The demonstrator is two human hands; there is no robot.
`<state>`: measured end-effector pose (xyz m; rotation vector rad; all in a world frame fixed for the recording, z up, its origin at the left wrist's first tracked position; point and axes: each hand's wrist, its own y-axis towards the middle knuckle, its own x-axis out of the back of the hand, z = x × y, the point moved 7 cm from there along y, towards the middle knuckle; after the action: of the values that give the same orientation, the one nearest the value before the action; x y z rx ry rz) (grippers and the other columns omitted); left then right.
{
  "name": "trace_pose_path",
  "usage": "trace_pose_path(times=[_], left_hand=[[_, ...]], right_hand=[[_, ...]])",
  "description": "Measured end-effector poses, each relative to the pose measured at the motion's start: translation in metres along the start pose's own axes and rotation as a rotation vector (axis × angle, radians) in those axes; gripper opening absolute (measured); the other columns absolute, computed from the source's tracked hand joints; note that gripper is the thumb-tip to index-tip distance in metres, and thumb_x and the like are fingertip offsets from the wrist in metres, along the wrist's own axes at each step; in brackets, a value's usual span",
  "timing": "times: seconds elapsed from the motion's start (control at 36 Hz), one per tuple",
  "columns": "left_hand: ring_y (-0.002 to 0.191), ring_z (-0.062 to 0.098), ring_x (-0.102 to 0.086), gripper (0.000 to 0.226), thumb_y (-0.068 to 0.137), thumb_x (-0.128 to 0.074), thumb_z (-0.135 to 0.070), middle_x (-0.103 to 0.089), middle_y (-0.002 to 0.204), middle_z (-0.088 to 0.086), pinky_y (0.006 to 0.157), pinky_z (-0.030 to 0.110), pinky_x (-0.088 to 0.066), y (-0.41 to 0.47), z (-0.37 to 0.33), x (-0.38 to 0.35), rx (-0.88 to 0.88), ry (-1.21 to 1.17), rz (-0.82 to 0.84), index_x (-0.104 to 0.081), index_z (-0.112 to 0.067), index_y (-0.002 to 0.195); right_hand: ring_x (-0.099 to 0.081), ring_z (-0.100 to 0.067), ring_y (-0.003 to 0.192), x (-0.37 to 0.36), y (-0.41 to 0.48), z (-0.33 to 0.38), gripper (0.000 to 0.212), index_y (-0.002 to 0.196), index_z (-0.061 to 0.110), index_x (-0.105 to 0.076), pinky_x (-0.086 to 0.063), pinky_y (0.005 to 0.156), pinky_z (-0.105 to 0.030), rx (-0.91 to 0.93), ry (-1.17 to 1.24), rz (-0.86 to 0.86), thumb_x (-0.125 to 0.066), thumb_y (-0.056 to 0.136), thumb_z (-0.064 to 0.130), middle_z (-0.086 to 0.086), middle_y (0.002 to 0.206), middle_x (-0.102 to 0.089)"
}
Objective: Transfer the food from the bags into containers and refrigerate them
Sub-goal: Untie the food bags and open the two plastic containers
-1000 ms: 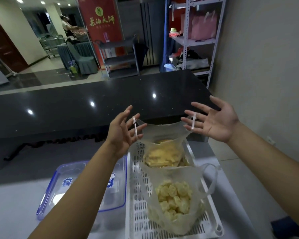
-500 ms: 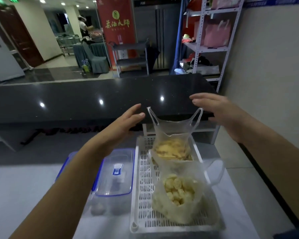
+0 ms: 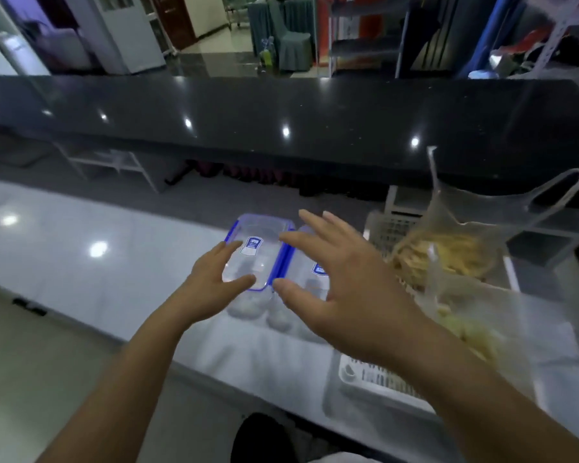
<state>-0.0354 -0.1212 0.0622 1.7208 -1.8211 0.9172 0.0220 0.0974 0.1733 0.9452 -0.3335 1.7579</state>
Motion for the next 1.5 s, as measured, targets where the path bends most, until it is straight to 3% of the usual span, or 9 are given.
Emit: trace_pose_path(times=[0.22,0.33,0.78,0.97,1.11,1.17,1.22,1.33,1.5], left_hand=[[0.146,0.021,-0.032,0.063,0.095,-0.064,-0.034,-0.039,0.156,0.001,0.117,0.05,-0.031,0.012,0.075,0.001,0.054,-0.017,0.021,-0.036,-0.029,0.151],[0.124,0.01,-0.051,0.054,0.096,-0.063,-0.027,-0.053,0.135,-0.008,0.107,0.04,-0.045,0.036,0.085,0.004,0.001,-0.128,0.027,-0.042,-0.03,0.146],[0.144,0.026,-0.034,0.066,0.102,-0.043,-0.049,-0.033,0.16,-0.005,0.115,0.053,-0.032,0.084,0.167,0.023,-0.125,0.09,0.258,-0.014,-0.034,0.158],[0.145,0.022,-0.033,0.07,0.097,-0.056,-0.046,-0.036,0.158,-0.007,0.115,0.052,-0.037,0.08,0.193,0.054,-0.144,0.046,0.298,-0.022,-0.033,0.157],[0.12,0.002,-0.043,0.06,0.089,-0.067,-0.045,-0.04,0.139,-0.023,0.094,0.03,-0.049,0.089,0.205,0.071,-0.114,-0.194,0.31,-0.036,-0.048,0.141],[0.115,0.005,-0.054,0.059,0.089,-0.07,-0.042,-0.048,0.136,-0.022,0.085,0.027,-0.053,0.098,0.212,0.075,-0.012,-0.325,0.309,-0.043,-0.046,0.14],[0.106,0.011,-0.067,0.05,0.09,-0.073,-0.032,-0.063,0.129,-0.013,0.075,0.025,-0.059,0.106,0.221,0.075,0.113,-0.497,0.33,-0.054,-0.04,0.136],[0.094,0.02,-0.075,0.037,0.09,-0.072,-0.016,-0.076,0.111,0.002,0.067,0.026,-0.06,0.111,0.232,0.067,0.261,-0.745,0.426,-0.066,-0.026,0.125],[0.095,0.028,-0.074,0.038,0.088,-0.073,-0.013,-0.077,0.107,0.007,0.074,0.034,-0.062,0.116,0.241,0.058,0.278,-0.791,0.487,-0.069,-0.027,0.123]], right_hand=[[0.001,-0.026,0.154,-0.13,0.048,-0.077,0.065,0.154,0.034,-0.028,-0.007,0.122,-0.05,-0.287,-0.178,0.292,-0.046,0.095,0.053,0.004,0.167,-0.014],[0.01,-0.028,0.154,-0.17,0.065,-0.097,0.069,0.157,0.037,-0.016,0.001,0.121,-0.057,-0.369,-0.27,0.348,-0.041,0.096,0.055,0.003,0.168,-0.009],[0.027,-0.021,0.15,-0.255,0.093,-0.074,0.081,0.152,0.053,0.006,0.016,0.118,-0.054,-0.608,-0.485,0.244,-0.009,0.079,0.085,0.008,0.167,0.013],[0.03,-0.013,0.148,-0.277,0.094,-0.042,0.072,0.152,0.054,-0.011,0.021,0.115,-0.049,-0.667,-0.343,0.18,-0.027,0.087,0.08,0.014,0.167,0.009],[-0.013,-0.01,0.151,-0.271,0.098,-0.029,0.062,0.148,0.05,-0.032,-0.019,0.121,-0.034,-0.736,0.124,-0.076,-0.059,0.092,0.055,0.017,0.161,-0.026],[-0.047,-0.008,0.133,-0.265,0.091,-0.036,0.054,0.141,0.045,-0.047,-0.044,0.101,-0.019,-0.873,0.439,-0.331,-0.068,0.092,0.037,0.016,0.146,-0.047],[-0.065,-0.01,0.107,-0.268,0.083,-0.044,0.044,0.131,0.041,-0.059,-0.056,0.083,-0.026,-1.02,0.698,-0.474,-0.07,0.092,0.027,0.009,0.131,-0.06],[-0.074,-0.02,0.084,-0.279,0.076,-0.057,0.037,0.12,0.03,-0.068,-0.059,0.075,-0.039,-1.082,0.931,-0.518,-0.07,0.089,0.011,-0.003,0.101,-0.077],[-0.075,-0.029,0.092,-0.287,0.071,-0.067,0.034,0.12,0.023,-0.069,-0.06,0.074,-0.038,-1.086,1.083,-0.515,-0.071,0.089,0.008,-0.011,0.104,-0.077]])
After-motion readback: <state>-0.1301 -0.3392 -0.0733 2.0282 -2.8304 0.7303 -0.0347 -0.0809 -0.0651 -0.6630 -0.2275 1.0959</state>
